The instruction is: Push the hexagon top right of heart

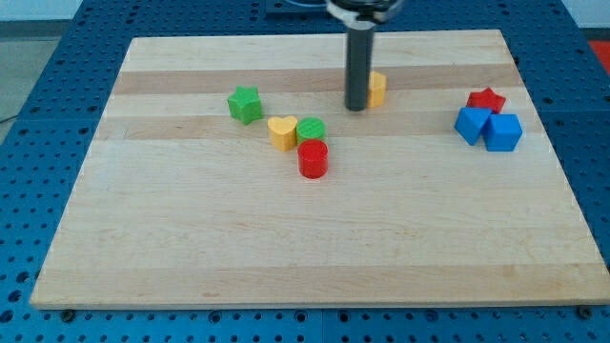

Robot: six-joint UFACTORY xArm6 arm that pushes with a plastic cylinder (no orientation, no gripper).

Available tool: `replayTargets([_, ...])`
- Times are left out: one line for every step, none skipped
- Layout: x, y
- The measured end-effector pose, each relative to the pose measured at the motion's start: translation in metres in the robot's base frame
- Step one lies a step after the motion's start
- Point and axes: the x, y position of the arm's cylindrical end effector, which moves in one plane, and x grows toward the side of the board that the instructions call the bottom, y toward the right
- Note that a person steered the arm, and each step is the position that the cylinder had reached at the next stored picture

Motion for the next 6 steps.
replayTargets([0.0, 0.003])
replayTargets([0.014, 0.032])
replayTargets([-0.013, 0.062])
replayTargets([-0.049, 0.022])
replayTargets([-0.056, -0.066])
replayTargets([-0.06, -0.071])
